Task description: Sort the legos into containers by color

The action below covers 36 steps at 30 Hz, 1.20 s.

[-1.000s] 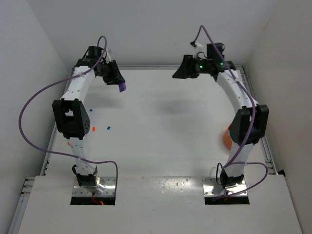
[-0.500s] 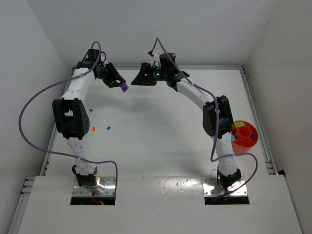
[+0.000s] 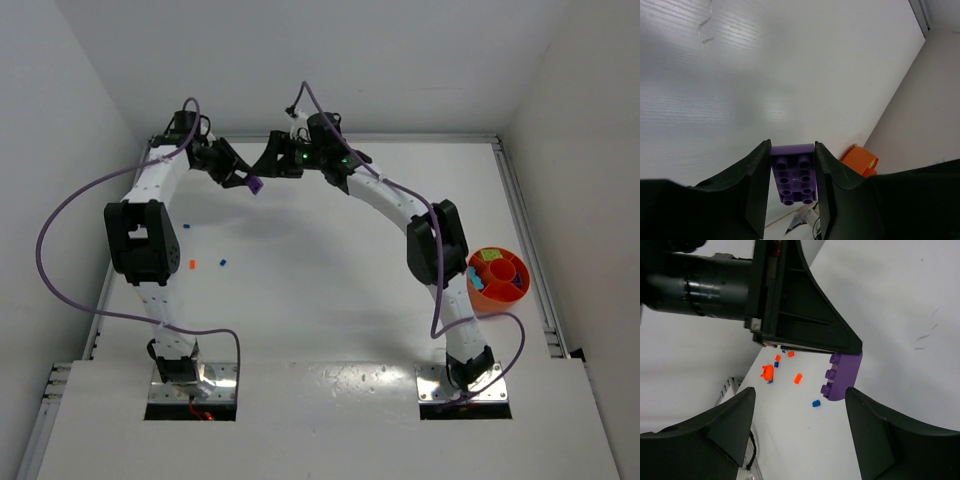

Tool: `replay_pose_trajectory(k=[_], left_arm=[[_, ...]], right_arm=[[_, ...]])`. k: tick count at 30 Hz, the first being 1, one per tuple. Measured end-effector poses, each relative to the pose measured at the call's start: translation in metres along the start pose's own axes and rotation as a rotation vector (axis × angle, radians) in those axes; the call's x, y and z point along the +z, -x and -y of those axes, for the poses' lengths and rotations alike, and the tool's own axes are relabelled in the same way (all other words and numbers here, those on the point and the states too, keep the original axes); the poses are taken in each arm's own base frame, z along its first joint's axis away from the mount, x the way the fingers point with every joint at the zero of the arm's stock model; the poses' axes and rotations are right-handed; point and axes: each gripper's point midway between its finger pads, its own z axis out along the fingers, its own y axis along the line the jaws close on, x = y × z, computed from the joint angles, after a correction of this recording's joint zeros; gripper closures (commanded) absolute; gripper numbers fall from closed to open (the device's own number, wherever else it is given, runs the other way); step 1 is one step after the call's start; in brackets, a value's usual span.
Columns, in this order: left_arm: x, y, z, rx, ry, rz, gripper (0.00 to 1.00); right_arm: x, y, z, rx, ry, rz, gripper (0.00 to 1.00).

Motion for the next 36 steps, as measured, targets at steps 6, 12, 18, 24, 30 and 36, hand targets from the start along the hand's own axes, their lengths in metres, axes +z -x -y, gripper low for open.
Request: replay_pose_trajectory(k=[6, 12, 18, 24, 30, 36], left_arm=[[-0.004, -0.005, 0.005, -0.009, -0.024, -0.012, 1.0], [-0.009, -0.005, 0.013, -0.009, -0.049, -0.007, 1.0], [-0.012, -0.005, 0.016, -0.011, -0.063, -0.005, 1.0], [-0.012, -0.005, 0.018, -0.011, -0.075, -0.008, 1.0], [-0.014, -0.004, 0.021, -0.012, -0.092, -0.011, 1.0], [-0.013, -0.006, 0.021, -0.022, -0.102, -0.019, 1.0]], right_arm=[[0.008, -0.014, 0.019, 0.05, -0.066, -0.019, 0.24], [0.008, -0.018, 0.028, 0.077, -0.108, -0.023, 0.24], [0.008, -0.019, 0.028, 0.082, -0.11, -0.025, 0.38], [0.011, -0.024, 0.021, 0.082, -0.097, -0.035, 0.44], [0.014, -0.028, 0.014, 0.077, -0.078, -0.045, 0.47], [0.016, -0.031, 0.016, 0.08, -0.077, -0.05, 0.51]])
